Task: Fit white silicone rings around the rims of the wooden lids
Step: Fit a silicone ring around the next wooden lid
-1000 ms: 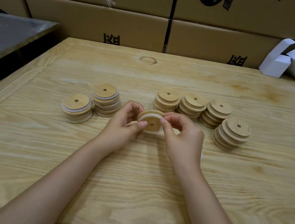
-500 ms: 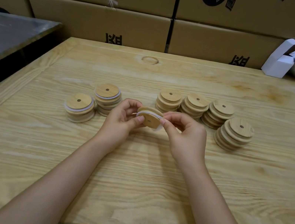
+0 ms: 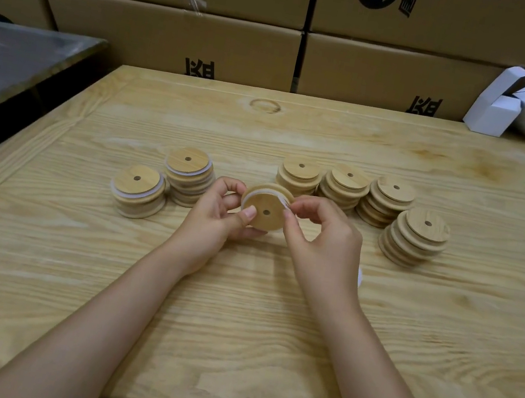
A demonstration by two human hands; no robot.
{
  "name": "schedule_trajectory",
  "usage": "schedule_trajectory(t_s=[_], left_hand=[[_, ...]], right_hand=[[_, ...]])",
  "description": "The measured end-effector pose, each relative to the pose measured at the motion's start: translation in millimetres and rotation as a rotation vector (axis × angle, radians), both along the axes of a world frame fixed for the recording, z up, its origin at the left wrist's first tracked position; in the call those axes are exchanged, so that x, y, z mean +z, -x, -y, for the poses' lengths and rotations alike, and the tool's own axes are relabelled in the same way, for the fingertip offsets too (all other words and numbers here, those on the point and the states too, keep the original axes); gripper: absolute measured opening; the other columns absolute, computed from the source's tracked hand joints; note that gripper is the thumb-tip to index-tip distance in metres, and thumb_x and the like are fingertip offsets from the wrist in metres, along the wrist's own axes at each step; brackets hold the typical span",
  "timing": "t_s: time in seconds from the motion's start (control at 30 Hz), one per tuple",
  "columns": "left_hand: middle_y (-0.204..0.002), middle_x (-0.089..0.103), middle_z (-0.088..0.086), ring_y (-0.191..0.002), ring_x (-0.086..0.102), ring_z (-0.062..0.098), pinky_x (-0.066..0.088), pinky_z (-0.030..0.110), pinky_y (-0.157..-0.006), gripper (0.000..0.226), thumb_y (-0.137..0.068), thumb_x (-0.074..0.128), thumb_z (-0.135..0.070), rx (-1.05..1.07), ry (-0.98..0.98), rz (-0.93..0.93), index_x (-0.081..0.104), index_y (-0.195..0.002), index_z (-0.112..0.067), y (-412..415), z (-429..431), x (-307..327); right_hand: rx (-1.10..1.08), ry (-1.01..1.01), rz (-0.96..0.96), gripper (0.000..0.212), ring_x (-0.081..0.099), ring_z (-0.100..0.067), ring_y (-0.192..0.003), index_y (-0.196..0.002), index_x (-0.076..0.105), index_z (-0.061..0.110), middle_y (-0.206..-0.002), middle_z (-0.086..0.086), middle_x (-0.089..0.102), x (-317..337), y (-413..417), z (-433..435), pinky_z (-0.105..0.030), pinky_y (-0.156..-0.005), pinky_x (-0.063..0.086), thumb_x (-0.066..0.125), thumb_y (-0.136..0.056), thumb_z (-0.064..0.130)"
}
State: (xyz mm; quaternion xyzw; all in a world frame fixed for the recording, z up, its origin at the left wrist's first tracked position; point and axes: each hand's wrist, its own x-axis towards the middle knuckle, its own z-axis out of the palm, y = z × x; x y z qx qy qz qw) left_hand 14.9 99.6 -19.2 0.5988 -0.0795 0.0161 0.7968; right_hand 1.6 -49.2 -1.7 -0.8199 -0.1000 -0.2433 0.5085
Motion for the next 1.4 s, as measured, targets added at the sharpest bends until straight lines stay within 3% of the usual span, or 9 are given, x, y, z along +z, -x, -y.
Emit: schedule_trajectory(t_s=[0.1,0.2,0.37,0.63,0.77,0.87,1.1,1.23,1.4], left_hand=[[-0.092,0.064,0.009,-0.079,0.069,0.015,0.058,0.031,-0.068,0.023,-0.091,0.042,0.011,-0.006,0.028,0.005,0.038,-0.094,-0.012,-1.5,-0.2,-2.0],[-0.088,0.068,0.004,-0.081,0.069,0.018,0.058,0.035,-0.072,0.022,-0.09,0.043,0.009,-0.012,0.076,-0.006,0.04,-0.095,-0.012,-3.9,-2.6,-3.7],[-0.089,0.069,0.004,-0.084,0.068,0.021,0.058,0.039,-0.074,0.022,-0.089,0.044,0.008,-0.032,0.112,-0.023,0.042,-0.097,-0.013,-6.1,-7.1,-3.9],[-0.091,0.069,0.009,-0.08,0.069,0.022,0.058,0.036,-0.064,0.017,-0.088,0.049,0.001,-0.016,0.043,-0.052,0.045,-0.099,-0.012,-4.4,-8.5,-2.7],[-0.08,0.072,0.005,-0.068,0.069,0.02,0.056,0.032,-0.055,0.016,-0.085,0.053,-0.005,-0.006,0.002,-0.09,0.048,-0.1,-0.01,-3.0,-10.0,1.1],[-0.077,0.071,0.006,-0.061,0.068,0.02,0.057,0.031,-0.051,0.022,-0.083,0.056,-0.01,-0.006,0.019,-0.152,0.051,-0.104,-0.009,-2.8,-9.4,3.9],[-0.069,0.07,0.008,-0.052,0.068,0.02,0.052,0.021,-0.041,0.021,-0.089,0.052,-0.015,-0.069,0.055,-0.272,0.06,-0.106,-0.007,-2.6,-9.6,8.4],[-0.069,0.071,0.009,-0.05,0.067,0.018,0.051,0.02,-0.04,0.024,-0.085,0.054,-0.018,-0.086,0.077,-0.287,0.063,-0.104,-0.007,-2.4,-10.2,8.6],[-0.067,0.067,0.005,-0.043,0.059,0.016,0.046,0.021,-0.037,0.022,-0.08,0.058,-0.019,0.014,0.033,-0.21,0.065,-0.1,-0.011,-2.1,-9.9,6.7]], right_hand=[[0.029,-0.08,-0.042,0.007,0.06,-0.002,-0.084,-0.078,0.067,0.016,-0.081,0.016,0.064,-0.4,-0.4,1.1,-0.012,-0.077,0.044,0.07,-0.081,0.01],[0.071,-0.164,-0.109,0.017,0.063,-0.003,-0.086,-0.072,0.065,0.024,-0.081,0.019,0.065,-0.1,-1.5,0.8,-0.018,-0.082,0.048,0.07,-0.081,0.01],[0.143,-0.31,-0.218,0.022,0.066,-0.004,-0.082,-0.069,0.066,0.027,-0.079,0.015,0.07,-0.2,-5.4,3.4,-0.024,-0.081,0.051,0.072,-0.079,0.009],[0.187,-0.368,-0.291,0.021,0.068,-0.011,-0.078,-0.064,0.071,0.029,-0.077,0.007,0.073,-1.6,-9.5,7.7,-0.032,-0.08,0.053,0.076,-0.076,0.012],[0.14,-0.252,-0.264,0.012,0.066,-0.01,-0.073,-0.069,0.07,0.028,-0.072,0.007,0.071,-0.5,-7.8,9.5,-0.03,-0.074,0.053,0.074,-0.078,0.02],[0.099,-0.043,-0.102,0.005,0.062,-0.003,-0.072,-0.08,0.069,0.023,-0.075,0.013,0.068,1.7,-4.2,9.2,-0.02,-0.07,0.049,0.068,-0.084,0.02],[0.109,0.25,0.233,0.007,0.062,-0.015,-0.074,-0.089,0.072,0.002,-0.084,-0.005,0.069,2.9,-2.9,14.9,-0.031,-0.069,0.05,0.066,-0.083,0.001],[0.141,0.148,0.196,0.005,0.06,-0.009,-0.077,-0.084,0.073,0.001,-0.083,-0.006,0.068,1.7,-4.6,14.4,-0.02,-0.071,0.048,0.069,-0.081,0.001],[0.182,0.069,0.104,0.005,0.06,-0.007,-0.08,-0.083,0.073,0.005,-0.085,-0.001,0.067,1.5,-3.2,12.9,-0.018,-0.074,0.047,0.068,-0.082,0.004]])
